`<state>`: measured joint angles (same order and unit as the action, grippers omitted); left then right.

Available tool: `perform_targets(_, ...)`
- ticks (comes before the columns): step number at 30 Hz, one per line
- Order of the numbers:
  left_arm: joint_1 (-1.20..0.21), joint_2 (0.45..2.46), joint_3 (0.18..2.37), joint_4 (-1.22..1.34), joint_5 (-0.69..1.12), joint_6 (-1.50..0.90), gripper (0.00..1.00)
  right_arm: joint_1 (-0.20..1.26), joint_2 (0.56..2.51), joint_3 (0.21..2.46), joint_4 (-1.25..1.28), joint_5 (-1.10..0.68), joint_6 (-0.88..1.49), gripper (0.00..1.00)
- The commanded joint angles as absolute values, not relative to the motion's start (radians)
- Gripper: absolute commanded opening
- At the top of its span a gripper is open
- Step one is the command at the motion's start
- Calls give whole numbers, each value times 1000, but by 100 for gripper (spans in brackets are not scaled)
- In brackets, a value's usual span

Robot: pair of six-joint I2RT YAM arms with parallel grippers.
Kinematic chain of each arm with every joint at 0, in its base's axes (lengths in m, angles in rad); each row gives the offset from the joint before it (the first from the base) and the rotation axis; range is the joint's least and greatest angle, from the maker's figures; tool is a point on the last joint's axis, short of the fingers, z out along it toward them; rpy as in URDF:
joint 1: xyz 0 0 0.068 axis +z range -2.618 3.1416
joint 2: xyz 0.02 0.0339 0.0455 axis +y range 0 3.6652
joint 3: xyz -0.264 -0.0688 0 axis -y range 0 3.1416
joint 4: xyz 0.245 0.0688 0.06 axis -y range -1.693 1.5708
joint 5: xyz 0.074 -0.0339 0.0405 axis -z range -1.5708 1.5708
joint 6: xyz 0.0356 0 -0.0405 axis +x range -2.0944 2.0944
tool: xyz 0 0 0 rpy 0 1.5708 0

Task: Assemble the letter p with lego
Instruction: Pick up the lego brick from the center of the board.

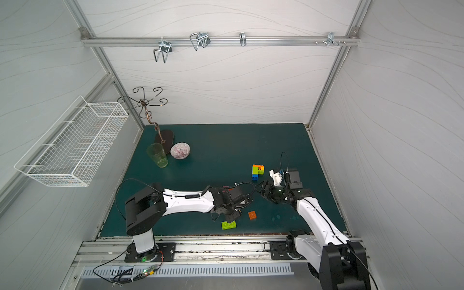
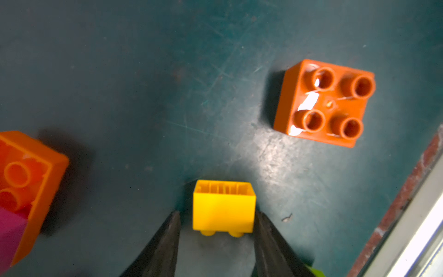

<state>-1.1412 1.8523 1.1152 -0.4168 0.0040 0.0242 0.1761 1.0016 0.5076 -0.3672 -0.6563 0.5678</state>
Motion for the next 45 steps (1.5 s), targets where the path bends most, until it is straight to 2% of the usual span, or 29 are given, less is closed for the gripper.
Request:
perform_targets(1, -1155, 1890, 1133, -410, 37, 26, 52, 171, 983, 497, -368, -672, 560, 72)
perform_targets(6, -1160, 1899, 1138, -405, 47, 26, 51, 170, 983, 494, -368, -672, 560, 72)
perform_targets(9, -1160, 1899, 1139, -398, 43, 25, 48, 171, 982, 492, -367, -675, 561, 72)
perform_targets(12, -1160, 1895, 1132, -382, 42, 25, 40, 171, 983, 490, -368, -679, 560, 72)
perform_targets(19, -1161, 1847, 1103, -330, -18, 14, 32, 170, 996, 486, -367, -693, 554, 72)
perform_targets(24, -1161, 1722, 1041, -276, -93, -3, 32, 172, 1008, 488, -361, -755, 544, 72)
perform_targets(29, -1161, 1544, 971, -233, -136, 10, 32, 179, 1028, 495, -344, -897, 555, 67)
perform_targets(36, -1160, 1330, 905, -187, -90, 25, 32, 326, 1014, 526, -274, -1013, 621, 61)
perform_targets(39, -1160, 1281, 904, -191, -57, 32, 32, 381, 1030, 551, -262, -1021, 638, 55)
perform_targets(45, -1161, 1263, 917, -239, -42, 54, 32, 402, 1031, 586, -251, -1015, 667, 55)
